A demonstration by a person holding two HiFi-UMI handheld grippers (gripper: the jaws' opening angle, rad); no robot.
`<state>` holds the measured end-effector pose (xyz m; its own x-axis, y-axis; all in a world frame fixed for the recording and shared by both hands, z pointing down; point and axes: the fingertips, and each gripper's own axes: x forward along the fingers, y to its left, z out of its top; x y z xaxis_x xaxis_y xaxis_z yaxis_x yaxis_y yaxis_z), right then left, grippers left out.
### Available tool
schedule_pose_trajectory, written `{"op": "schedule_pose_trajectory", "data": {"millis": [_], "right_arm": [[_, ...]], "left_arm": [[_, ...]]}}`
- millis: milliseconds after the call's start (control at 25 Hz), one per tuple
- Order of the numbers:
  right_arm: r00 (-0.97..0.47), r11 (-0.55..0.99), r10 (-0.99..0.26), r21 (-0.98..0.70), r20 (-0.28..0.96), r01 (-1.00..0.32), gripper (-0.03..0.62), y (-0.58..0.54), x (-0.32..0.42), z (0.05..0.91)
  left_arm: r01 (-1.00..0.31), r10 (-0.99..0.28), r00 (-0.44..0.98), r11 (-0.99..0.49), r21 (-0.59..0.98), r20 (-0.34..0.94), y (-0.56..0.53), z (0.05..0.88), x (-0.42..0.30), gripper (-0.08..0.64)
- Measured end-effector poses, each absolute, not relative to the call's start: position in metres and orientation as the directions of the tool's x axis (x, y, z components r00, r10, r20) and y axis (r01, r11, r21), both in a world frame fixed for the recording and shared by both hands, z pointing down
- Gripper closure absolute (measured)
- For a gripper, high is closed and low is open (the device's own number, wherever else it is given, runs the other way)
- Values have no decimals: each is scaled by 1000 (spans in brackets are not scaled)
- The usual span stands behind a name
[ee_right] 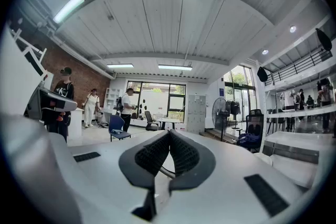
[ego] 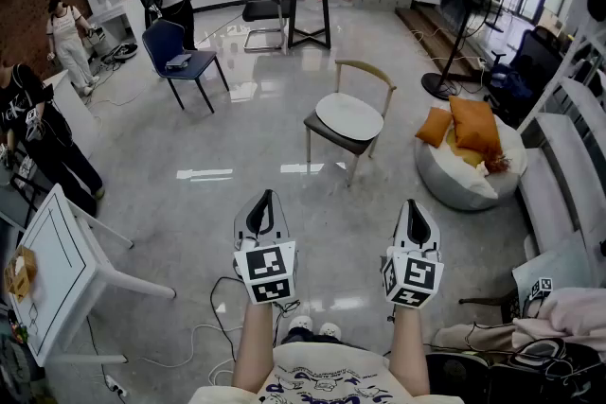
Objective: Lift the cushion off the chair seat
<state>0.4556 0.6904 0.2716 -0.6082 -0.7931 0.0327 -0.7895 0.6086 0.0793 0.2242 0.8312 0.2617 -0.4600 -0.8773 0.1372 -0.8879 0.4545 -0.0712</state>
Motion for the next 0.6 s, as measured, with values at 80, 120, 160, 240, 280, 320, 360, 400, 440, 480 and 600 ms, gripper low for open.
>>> {"op": "schedule_pose_trajectory", "data": {"millis": [80, 120, 160, 240, 280, 320, 360, 400, 440, 480, 600], "right_arm": [[-609, 609, -793, 81, 32, -789, 577, 689, 456, 272], [-609, 609, -793, 81, 31, -789, 577, 688, 456, 272], [-608, 609, -793, 81, 31, -789, 578, 687, 457, 272], [-608, 608, -793, 79, 31, -790, 578, 683, 457, 270], [-608, 608, -793, 78, 31, -790, 578, 681, 458, 270], [-608, 609, -793, 77, 31, -790, 578, 679, 458, 270], [-608, 609, -793, 76, 32, -790, 577, 677, 459, 270], [-609, 609, -793, 75, 33, -789, 578, 674, 460, 270], [-610, 610, -792, 74, 34, -789, 578, 672, 462, 270], [-611, 612, -791, 74, 36, -787, 578, 670, 464, 270], [-618, 619, -785, 70, 37, -782, 577, 665, 468, 275]], "left_arm": [[-888, -877, -461, 456, -68, 137, 830, 263, 225, 548], [-887, -877, -461, 456, -67, 136, 829, 263, 225, 548], [-887, -877, -462, 457, -67, 136, 828, 262, 225, 547], [-886, -876, -463, 458, -70, 136, 825, 261, 225, 548], [-886, -875, -464, 459, -72, 135, 823, 260, 225, 548], [-885, -875, -466, 460, -74, 135, 821, 259, 226, 548], [-884, -874, -467, 461, -76, 135, 819, 259, 226, 548], [-883, -873, -469, 463, -76, 135, 816, 259, 228, 548], [-882, -871, -471, 465, -76, 137, 814, 259, 229, 548], [-881, -870, -474, 468, -76, 138, 813, 260, 231, 548], [-877, -865, -480, 474, -76, 144, 809, 265, 235, 548]]}}
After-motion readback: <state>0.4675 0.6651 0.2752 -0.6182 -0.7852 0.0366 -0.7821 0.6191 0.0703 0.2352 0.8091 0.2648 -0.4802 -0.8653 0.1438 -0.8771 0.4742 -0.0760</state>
